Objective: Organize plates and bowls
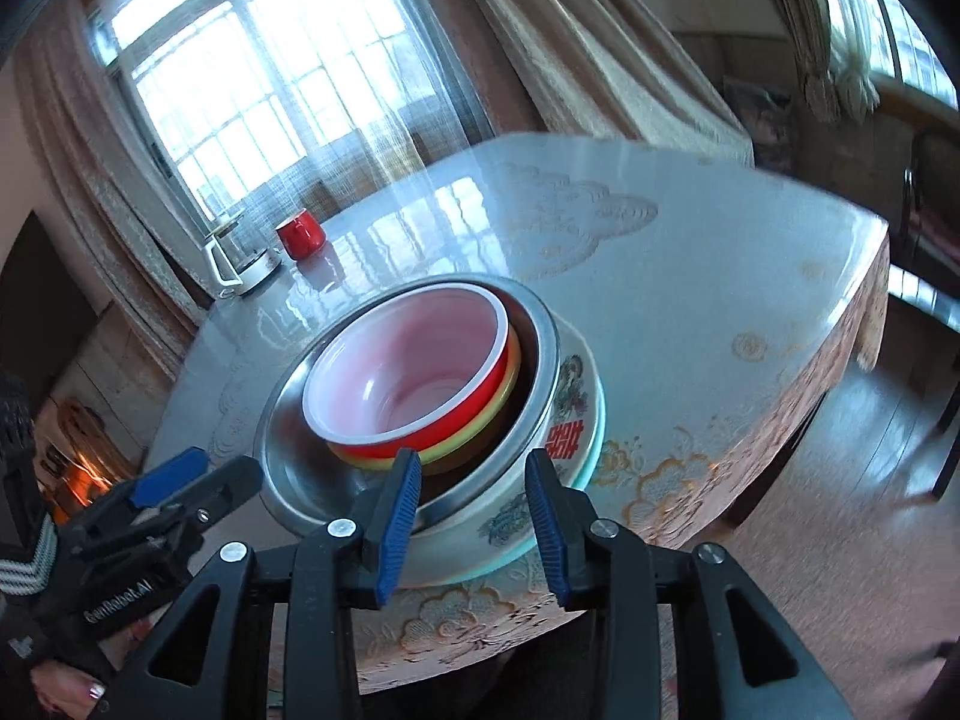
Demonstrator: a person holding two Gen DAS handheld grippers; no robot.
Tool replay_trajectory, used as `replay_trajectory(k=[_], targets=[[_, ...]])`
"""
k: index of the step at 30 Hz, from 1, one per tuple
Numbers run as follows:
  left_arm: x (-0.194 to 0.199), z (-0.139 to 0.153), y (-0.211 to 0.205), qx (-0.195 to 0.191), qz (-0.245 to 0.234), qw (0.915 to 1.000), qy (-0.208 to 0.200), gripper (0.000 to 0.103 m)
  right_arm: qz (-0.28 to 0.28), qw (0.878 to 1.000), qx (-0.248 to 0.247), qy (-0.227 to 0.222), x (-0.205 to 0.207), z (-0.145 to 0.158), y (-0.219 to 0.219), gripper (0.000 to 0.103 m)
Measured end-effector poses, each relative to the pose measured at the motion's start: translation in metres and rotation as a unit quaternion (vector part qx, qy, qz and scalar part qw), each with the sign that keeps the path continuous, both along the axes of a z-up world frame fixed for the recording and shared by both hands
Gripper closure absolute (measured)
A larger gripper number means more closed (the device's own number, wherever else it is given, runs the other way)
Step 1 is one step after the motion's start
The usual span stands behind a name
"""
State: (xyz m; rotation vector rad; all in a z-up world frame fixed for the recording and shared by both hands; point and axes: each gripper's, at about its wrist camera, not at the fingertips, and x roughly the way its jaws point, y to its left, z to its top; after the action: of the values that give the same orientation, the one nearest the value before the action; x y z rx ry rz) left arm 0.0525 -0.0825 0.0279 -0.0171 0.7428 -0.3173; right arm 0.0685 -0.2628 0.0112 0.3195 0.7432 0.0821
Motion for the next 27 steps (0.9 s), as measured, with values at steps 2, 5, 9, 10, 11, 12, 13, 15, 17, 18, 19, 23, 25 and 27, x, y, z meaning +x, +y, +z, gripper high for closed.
replay_trajectory(k=[2,5,9,10,11,12,13,15,17,18,19,23,25,27], targets=[[-0.006,-0.001,0.004,0.000,0.007,1.0000,0.001,0.011,-0.002,1.000,-0.017,-0.015,-0.009,0.003,0.004,0.063],[-0.015,-0.005,0.008,0.006,0.013,0.9999,0.002,0.007,-0.002,0.999,-0.034,-0.034,-0.022,0.004,0.009,0.057],[-0.029,-0.014,0.009,0.029,0.027,0.9992,-0.007,0.002,0.002,0.998,-0.047,-0.043,-0.036,-0.001,0.017,0.048],[-0.033,-0.015,0.010,0.036,0.030,0.9988,-0.011,0.000,0.003,0.998,-0.051,-0.043,-0.039,-0.004,0.019,0.044],[-0.036,-0.018,0.011,0.043,0.033,0.9984,-0.016,0.000,0.005,0.998,-0.054,-0.043,-0.042,-0.006,0.022,0.039],[-0.040,-0.021,0.011,0.050,0.036,0.9979,-0.019,0.000,0.007,0.998,-0.055,-0.042,-0.044,-0.008,0.024,0.036],[-0.043,-0.023,0.012,0.054,0.039,0.9975,-0.021,0.000,0.008,0.997,-0.058,-0.042,-0.046,-0.010,0.027,0.032],[-0.049,-0.027,0.013,0.059,0.045,0.9969,-0.025,0.000,0.010,0.997,-0.067,-0.041,-0.049,-0.015,0.032,0.028],[-0.056,-0.029,0.016,0.059,0.048,0.9966,-0.033,0.000,0.009,0.996,-0.076,-0.042,-0.053,-0.020,0.037,0.024],[-0.059,-0.031,0.018,0.060,0.051,0.9962,-0.036,0.000,0.009,0.996,-0.080,-0.040,-0.055,-0.022,0.039,0.024],[-0.062,-0.032,0.020,0.061,0.056,0.9959,-0.038,0.000,0.009,0.996,-0.084,-0.039,-0.057,-0.024,0.040,0.024],[-0.064,-0.039,0.030,0.055,0.064,0.9961,-0.025,0.000,0.007,0.994,-0.098,-0.043,-0.068,-0.030,0.045,0.023],[-0.064,-0.039,0.035,0.042,0.068,0.9966,-0.021,0.000,0.005,0.993,-0.106,-0.042,-0.070,-0.032,0.045,0.023],[-0.065,-0.039,0.038,0.034,0.069,0.9967,-0.024,0.000,0.002,0.994,-0.101,-0.039,-0.071,-0.033,0.043,0.023]])
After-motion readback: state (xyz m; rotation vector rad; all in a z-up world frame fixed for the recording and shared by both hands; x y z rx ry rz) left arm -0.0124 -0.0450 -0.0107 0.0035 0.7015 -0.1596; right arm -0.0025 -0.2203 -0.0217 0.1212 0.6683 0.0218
